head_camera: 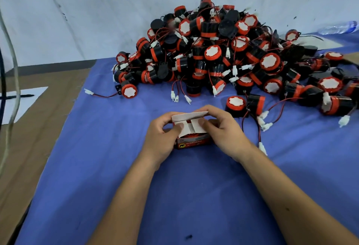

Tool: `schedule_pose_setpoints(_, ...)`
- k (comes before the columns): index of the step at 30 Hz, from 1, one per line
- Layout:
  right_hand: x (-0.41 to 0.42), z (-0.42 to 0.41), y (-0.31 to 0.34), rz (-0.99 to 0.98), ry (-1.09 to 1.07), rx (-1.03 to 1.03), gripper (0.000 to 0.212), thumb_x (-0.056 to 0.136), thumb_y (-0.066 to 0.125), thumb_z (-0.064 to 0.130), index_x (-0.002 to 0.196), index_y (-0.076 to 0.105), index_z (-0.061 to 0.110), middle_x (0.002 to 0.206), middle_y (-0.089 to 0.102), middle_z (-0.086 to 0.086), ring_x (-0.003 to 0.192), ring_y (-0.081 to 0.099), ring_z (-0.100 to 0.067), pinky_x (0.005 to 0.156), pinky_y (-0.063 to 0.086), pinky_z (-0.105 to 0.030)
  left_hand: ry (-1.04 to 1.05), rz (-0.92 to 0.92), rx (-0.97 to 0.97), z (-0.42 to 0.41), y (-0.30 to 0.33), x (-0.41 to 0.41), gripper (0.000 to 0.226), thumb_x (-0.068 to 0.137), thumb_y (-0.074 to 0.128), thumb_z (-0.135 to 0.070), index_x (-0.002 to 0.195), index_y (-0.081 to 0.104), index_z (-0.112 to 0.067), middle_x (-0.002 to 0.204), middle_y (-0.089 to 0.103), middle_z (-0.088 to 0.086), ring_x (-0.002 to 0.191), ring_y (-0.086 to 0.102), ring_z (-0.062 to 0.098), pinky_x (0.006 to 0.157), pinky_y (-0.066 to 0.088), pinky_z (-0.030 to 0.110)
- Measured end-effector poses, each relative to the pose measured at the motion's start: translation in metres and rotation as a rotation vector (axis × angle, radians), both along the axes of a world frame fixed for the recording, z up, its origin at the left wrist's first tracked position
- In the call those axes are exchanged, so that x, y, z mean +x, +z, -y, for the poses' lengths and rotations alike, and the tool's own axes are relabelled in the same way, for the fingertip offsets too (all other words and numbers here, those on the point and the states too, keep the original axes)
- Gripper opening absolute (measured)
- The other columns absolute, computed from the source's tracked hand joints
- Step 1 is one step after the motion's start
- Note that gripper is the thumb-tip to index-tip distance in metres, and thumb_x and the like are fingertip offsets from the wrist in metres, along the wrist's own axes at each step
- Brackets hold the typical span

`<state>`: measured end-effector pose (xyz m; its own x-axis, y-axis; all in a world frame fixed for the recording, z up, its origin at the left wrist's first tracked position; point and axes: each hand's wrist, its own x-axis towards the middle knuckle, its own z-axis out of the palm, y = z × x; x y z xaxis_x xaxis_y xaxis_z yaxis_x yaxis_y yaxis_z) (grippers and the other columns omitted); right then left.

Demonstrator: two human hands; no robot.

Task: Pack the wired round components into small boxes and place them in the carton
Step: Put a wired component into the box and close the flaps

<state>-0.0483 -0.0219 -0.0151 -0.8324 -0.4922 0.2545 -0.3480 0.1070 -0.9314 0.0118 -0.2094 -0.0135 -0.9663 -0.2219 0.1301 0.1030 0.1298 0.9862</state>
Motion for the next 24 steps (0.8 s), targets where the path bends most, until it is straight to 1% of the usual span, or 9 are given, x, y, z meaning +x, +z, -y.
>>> schedule_pose_setpoints(1, 0.001, -0.002, 0.0, -0.002, 0.021, 0.035, 0.019, 0.102, 0.063, 0.02, 0.114, 0.069, 0.033, 0.069, 0.055, -0.004, 0.056, 0.045, -0.017, 0.055, 0.042, -0.029, 0.038, -0.024, -0.015, 0.0, -0.001, -0.001, 0.035, 0.096, 0.059, 0.005, 0.102, 0.079, -0.024, 0.085, 0.076, -0.013, 0.065, 0.068, 0.002, 0.056, 0.05, 0.014)
schedule_pose_setpoints(3, 0.003, -0.005, 0.001, -0.008, 0.078, 0.096, 0.035, 0.092, 0.077, 0.02, 0.122, 0.067, 0.036, 0.093, 0.067, -0.001, 0.076, 0.06, -0.024, 0.076, 0.056, -0.033, 0.116, -0.048, -0.025, 0.001, -0.002, -0.002, 0.04, 0.089, 0.058, 0.011, 0.098, 0.08, -0.021, 0.096, 0.079, -0.005, 0.087, 0.075, 0.013, 0.067, 0.058, 0.025)
schedule_pose_setpoints(5, 0.006, -0.003, 0.0, -0.036, 0.069, 0.127, 0.047, 0.085, 0.083, 0.012, 0.125, 0.067, 0.03, 0.111, 0.068, 0.003, 0.089, 0.065, -0.029, 0.089, 0.058, -0.041, 0.121, -0.029, 0.013, 0.003, 0.0, -0.001, 0.043, 0.088, 0.057, 0.013, 0.095, 0.081, -0.022, 0.1, 0.08, -0.001, 0.094, 0.076, 0.019, 0.069, 0.059, 0.027)
schedule_pose_setpoints(10, 0.008, 0.004, 0.0, -0.143, -0.059, 0.149, 0.04, 0.083, 0.079, -0.003, 0.119, 0.073, 0.015, 0.126, 0.064, 0.002, 0.078, 0.06, -0.029, 0.078, 0.057, -0.044, -0.136, 0.104, 0.231, 0.026, 0.002, 0.003, 0.032, 0.096, 0.049, -0.012, 0.103, 0.08, -0.009, 0.125, 0.075, 0.004, 0.088, 0.061, 0.031, 0.08, 0.048, 0.039)
schedule_pose_setpoints(12, 0.008, 0.003, 0.001, -0.159, -0.049, 0.174, 0.04, 0.083, 0.082, 0.004, 0.12, 0.074, 0.018, 0.132, 0.06, 0.006, 0.08, 0.061, -0.024, 0.079, 0.057, -0.043, -0.115, 0.062, 0.08, 0.028, 0.001, 0.005, 0.019, 0.087, 0.069, -0.027, 0.1, 0.08, -0.017, 0.126, 0.074, -0.001, 0.098, 0.065, 0.042, 0.087, 0.053, 0.048)
schedule_pose_setpoints(15, 0.008, -0.001, 0.005, -0.073, 0.039, 0.171, 0.048, 0.076, 0.09, 0.033, 0.119, 0.071, 0.028, 0.138, 0.056, 0.016, 0.098, 0.064, -0.012, 0.089, 0.057, -0.041, -0.093, -0.009, -0.151, 0.022, -0.001, 0.006, 0.023, 0.075, 0.09, -0.024, 0.094, 0.077, -0.025, 0.123, 0.074, -0.008, 0.102, 0.066, 0.046, 0.092, 0.058, 0.059)
schedule_pose_setpoints(17, 0.008, -0.002, 0.006, -0.048, 0.049, 0.151, 0.051, 0.073, 0.088, 0.041, 0.119, 0.071, 0.028, 0.135, 0.058, 0.017, 0.102, 0.064, -0.012, 0.091, 0.057, -0.04, -0.095, -0.032, -0.19, 0.025, -0.003, 0.003, 0.024, 0.077, 0.091, -0.021, 0.095, 0.076, -0.027, 0.122, 0.074, -0.01, 0.094, 0.066, 0.047, 0.088, 0.059, 0.057)
schedule_pose_setpoints(20, 0.007, 0.002, 0.003, -0.17, -0.029, 0.128, 0.035, 0.08, 0.087, 0.022, 0.113, 0.075, 0.016, 0.122, 0.065, 0.007, 0.078, 0.061, -0.021, 0.074, 0.057, -0.041, -0.082, -0.081, -0.261, 0.027, -0.006, 0.001, 0.02, 0.077, 0.09, -0.028, 0.092, 0.076, -0.028, 0.116, 0.075, -0.01, 0.069, 0.056, 0.034, 0.07, 0.054, 0.04)
schedule_pose_setpoints(24, 0.004, 0.005, 0.003, -0.242, -0.051, 0.165, 0.029, 0.082, 0.086, 0.015, 0.108, 0.076, 0.01, 0.114, 0.065, 0.001, 0.069, 0.06, -0.02, 0.065, 0.057, -0.04, -0.079, -0.081, -0.308, 0.026, -0.005, 0.0, 0.016, 0.081, 0.088, -0.025, 0.09, 0.075, -0.028, 0.117, 0.074, -0.008, 0.067, 0.047, 0.02, 0.072, 0.049, 0.036)
